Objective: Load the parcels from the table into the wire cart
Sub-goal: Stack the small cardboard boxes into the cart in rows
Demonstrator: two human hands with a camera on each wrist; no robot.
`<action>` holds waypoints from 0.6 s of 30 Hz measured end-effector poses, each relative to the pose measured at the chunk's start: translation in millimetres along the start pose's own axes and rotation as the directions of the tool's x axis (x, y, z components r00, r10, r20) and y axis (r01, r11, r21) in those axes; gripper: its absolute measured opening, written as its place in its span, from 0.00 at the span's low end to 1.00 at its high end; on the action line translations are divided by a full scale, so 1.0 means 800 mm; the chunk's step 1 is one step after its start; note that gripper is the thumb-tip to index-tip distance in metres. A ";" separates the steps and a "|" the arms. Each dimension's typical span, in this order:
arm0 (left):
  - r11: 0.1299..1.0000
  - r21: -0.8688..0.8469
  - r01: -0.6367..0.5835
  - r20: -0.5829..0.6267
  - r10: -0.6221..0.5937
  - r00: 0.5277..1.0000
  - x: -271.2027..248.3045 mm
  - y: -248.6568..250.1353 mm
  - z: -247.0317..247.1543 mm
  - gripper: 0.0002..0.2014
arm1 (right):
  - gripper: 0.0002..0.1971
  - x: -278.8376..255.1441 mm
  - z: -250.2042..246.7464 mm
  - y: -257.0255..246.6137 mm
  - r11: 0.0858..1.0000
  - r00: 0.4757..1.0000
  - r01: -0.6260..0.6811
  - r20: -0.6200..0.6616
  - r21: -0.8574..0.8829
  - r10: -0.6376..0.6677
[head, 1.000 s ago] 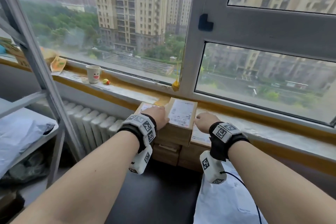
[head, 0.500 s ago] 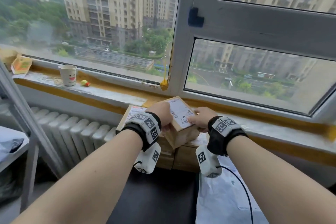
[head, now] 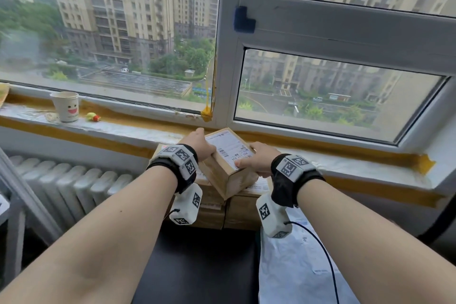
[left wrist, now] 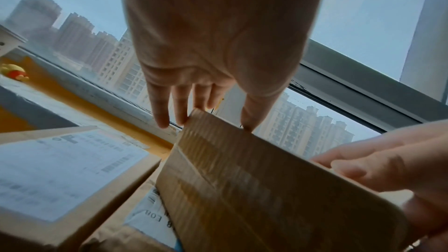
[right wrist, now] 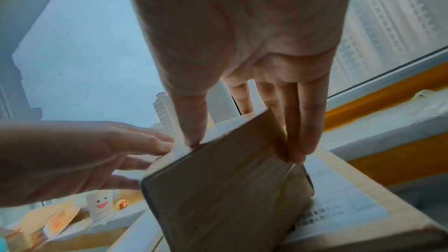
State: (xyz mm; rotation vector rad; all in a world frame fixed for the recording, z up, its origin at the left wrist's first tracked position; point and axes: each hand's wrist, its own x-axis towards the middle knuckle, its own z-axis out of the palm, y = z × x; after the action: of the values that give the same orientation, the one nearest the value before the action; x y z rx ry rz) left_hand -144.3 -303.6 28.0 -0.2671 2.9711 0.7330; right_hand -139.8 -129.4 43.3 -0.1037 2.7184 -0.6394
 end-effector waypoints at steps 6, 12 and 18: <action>1.000 0.007 0.024 -0.040 -0.023 0.999 0.008 -0.001 -0.006 0.28 | 0.48 0.004 -0.015 0.003 0.975 0.990 0.104 -0.112 0.198 -0.083; 0.997 0.067 0.045 0.000 -0.045 0.999 0.007 0.001 -0.001 0.25 | 0.59 0.006 -0.012 -0.009 0.990 0.994 0.109 -0.019 -0.089 -0.111; 0.999 0.050 -0.003 0.025 0.002 1.000 0.008 0.001 -0.007 0.17 | 0.36 0.008 -0.012 -0.001 0.995 0.974 -0.075 -0.218 -0.062 0.060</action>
State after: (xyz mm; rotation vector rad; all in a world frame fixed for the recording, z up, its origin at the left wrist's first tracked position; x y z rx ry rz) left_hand -150.9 -306.2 32.4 -0.2493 2.9618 0.6564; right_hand -149.4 -126.7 49.5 0.0448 2.9396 -0.5661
